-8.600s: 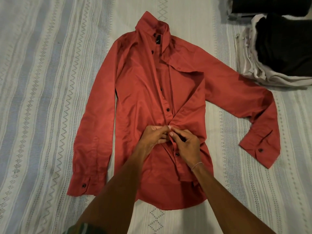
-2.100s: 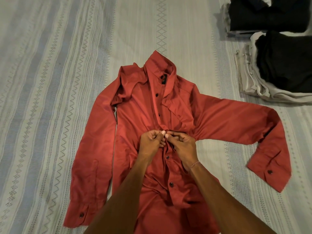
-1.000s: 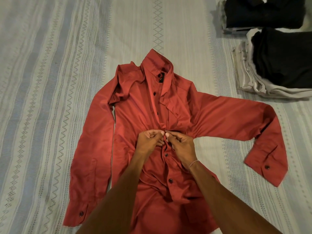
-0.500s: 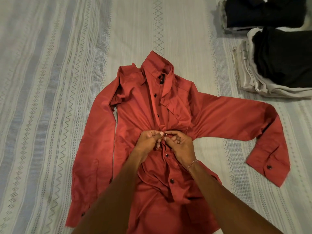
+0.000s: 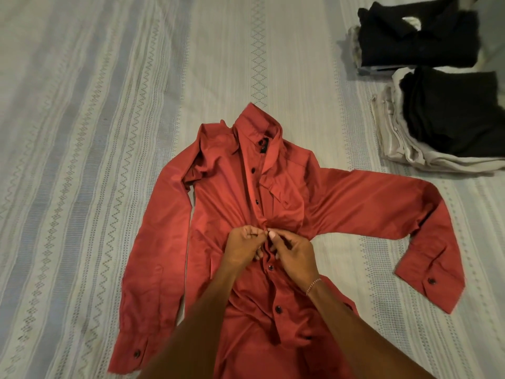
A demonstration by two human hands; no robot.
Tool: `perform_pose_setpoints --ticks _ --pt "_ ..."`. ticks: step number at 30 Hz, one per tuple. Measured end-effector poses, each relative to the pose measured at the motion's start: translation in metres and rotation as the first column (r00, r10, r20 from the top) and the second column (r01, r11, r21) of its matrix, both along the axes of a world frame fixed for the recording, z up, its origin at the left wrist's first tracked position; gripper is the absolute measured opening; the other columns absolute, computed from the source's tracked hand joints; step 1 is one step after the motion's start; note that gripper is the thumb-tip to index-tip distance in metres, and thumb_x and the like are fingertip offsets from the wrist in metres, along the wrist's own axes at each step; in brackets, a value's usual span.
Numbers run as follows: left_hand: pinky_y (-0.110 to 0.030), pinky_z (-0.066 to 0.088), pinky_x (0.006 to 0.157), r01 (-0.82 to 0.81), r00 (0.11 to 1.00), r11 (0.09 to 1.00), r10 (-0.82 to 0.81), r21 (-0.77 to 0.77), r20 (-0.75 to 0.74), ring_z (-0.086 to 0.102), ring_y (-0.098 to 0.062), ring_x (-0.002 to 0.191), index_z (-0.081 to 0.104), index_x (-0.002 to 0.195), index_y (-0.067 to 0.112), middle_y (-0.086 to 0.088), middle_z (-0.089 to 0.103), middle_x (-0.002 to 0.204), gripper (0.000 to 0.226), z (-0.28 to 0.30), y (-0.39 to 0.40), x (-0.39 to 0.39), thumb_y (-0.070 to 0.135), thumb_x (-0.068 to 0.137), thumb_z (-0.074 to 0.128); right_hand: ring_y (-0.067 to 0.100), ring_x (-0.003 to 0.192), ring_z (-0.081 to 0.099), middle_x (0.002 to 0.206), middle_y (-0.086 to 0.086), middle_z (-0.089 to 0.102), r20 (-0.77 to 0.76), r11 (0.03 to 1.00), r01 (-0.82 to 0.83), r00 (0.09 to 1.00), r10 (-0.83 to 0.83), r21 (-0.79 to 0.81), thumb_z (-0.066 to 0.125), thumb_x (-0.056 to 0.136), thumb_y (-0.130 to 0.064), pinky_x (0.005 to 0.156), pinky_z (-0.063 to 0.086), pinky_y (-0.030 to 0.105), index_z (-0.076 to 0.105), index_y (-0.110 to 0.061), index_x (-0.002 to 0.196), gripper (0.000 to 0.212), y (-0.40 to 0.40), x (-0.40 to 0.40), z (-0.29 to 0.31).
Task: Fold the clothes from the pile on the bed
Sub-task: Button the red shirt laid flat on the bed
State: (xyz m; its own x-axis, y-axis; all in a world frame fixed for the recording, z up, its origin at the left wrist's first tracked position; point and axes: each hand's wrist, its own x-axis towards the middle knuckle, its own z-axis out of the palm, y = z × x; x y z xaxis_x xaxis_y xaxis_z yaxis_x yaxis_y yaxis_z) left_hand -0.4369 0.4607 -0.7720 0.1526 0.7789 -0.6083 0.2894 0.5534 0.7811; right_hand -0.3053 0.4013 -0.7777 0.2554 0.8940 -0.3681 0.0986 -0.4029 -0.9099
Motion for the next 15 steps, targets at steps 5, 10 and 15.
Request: perform_pose_setpoints --ticks 5,10,15 --pt "-0.029 0.049 0.05 0.062 0.967 0.997 -0.069 -0.035 -0.247 0.056 -0.018 0.038 0.065 0.07 0.004 -0.007 0.061 0.046 0.025 0.009 -0.027 -0.008 0.017 0.091 0.067 0.008 0.058 0.063 0.061 -0.01 0.064 0.351 0.986 0.083 0.936 -0.027 -0.143 0.065 0.081 -0.07 0.061 0.054 0.036 0.063 -0.03 0.076 0.041 -0.019 -0.014 0.03" --pt "-0.03 0.048 0.062 0.161 0.89 0.906 0.039 0.392 -0.455 0.06 -0.013 0.06 0.061 0.073 0.017 0.005 0.062 0.062 0.015 0.045 0.004 0.003 0.019 0.084 0.072 0.012 0.064 0.052 0.071 -0.011 0.054 0.661 0.963 0.217 0.702 -0.266 0.157 0.072 0.077 -0.066 0.056 0.037 0.028 0.045 -0.025 0.085 0.05 0.01 -0.004 0.07" --pt "-0.043 0.05 0.08 0.508 0.667 0.807 -0.147 0.302 -0.73 0.063 -0.032 0.098 0.059 0.108 0.005 -0.012 0.061 0.108 0.016 0.051 0.035 0.029 0.013 0.095 0.059 0.032 0.093 0.06 0.103 0.012 0.06 0.884 0.986 -0.098 0.438 0.165 -0.135 0.08 0.075 -0.028 0.067 0.048 0.036 0.056 -0.009 0.102 0.041 0.051 0.016 0.06"
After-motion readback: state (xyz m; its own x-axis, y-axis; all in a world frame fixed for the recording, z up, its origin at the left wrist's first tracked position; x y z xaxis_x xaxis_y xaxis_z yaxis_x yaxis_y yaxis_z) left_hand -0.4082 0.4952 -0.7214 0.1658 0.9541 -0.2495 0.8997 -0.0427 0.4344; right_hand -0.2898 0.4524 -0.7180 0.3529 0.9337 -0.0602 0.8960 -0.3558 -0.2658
